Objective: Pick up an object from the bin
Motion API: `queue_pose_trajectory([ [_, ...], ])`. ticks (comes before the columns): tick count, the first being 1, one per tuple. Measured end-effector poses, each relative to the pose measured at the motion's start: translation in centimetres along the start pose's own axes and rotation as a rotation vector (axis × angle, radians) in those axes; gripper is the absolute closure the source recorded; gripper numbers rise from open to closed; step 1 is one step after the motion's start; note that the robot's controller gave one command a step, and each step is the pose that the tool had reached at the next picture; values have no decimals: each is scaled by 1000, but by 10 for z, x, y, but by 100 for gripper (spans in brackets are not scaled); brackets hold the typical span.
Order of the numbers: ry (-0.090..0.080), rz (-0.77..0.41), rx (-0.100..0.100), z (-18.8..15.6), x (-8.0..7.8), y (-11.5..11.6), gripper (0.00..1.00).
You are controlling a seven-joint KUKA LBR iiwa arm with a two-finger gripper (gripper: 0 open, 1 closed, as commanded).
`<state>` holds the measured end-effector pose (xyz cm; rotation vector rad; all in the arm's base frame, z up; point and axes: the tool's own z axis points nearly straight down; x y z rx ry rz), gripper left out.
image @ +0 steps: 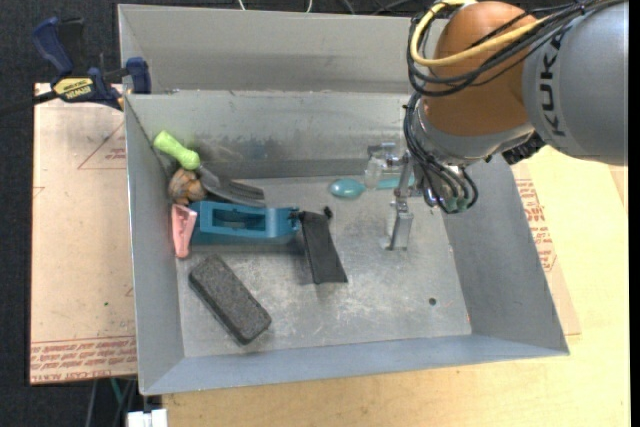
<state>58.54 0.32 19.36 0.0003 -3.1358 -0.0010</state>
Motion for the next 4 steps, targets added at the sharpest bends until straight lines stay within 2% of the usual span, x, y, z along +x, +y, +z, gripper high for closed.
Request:
queue_pose_trajectory([
  [1, -7, 0, 0, -5, -1, 0, 0],
  [2, -8, -97, 1, 19, -9, 47, 0],
  [3, -12, -251, 2, 59, -15, 68, 0],
  [4, -16, -362, 3, 96, 6, 76, 0],
])
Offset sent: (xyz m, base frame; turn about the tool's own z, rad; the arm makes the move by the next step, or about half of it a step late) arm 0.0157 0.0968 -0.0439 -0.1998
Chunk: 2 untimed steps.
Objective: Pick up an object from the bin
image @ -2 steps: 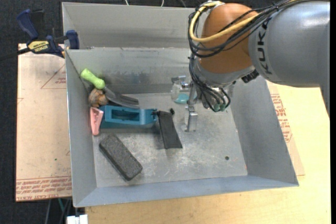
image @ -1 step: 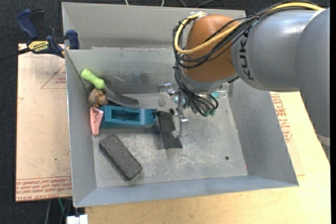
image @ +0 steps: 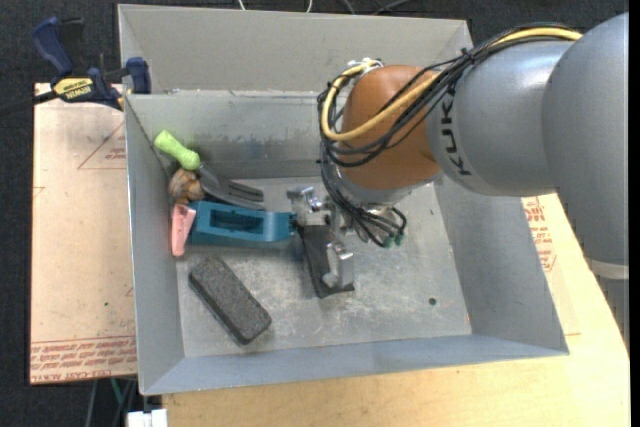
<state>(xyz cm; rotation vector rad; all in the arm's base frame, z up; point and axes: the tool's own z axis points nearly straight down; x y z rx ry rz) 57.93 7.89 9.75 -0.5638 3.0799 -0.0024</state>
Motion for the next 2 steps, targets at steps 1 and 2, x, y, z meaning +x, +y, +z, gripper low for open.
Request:
queue_pose_trajectory([
  [1, 3, 263, -3, 27, -11, -12, 100],
  [2, 3, 263, -3, 27, -11, -12, 100],
])
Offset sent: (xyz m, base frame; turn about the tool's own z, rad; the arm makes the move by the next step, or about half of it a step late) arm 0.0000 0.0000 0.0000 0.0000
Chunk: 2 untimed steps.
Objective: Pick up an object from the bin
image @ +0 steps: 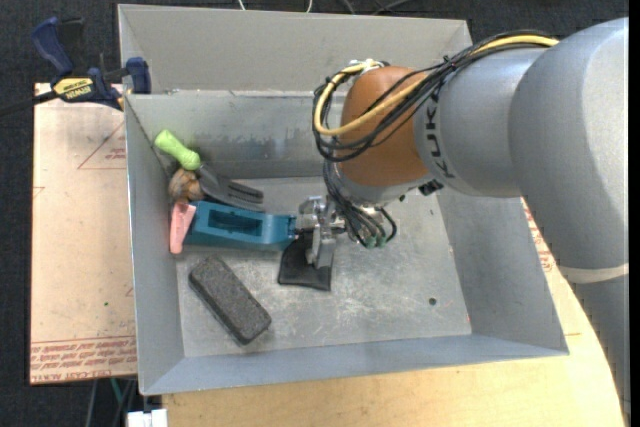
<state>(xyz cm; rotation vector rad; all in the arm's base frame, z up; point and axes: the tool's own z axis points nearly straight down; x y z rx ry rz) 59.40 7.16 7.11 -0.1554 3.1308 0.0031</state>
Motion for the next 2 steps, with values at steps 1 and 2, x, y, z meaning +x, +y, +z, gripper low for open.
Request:
queue_pose_trajectory([
  [1, 2, -53, 0, -57, -5, -11, 100],
  [2, 3, -70, 0, -125, -11, -7, 100],
])
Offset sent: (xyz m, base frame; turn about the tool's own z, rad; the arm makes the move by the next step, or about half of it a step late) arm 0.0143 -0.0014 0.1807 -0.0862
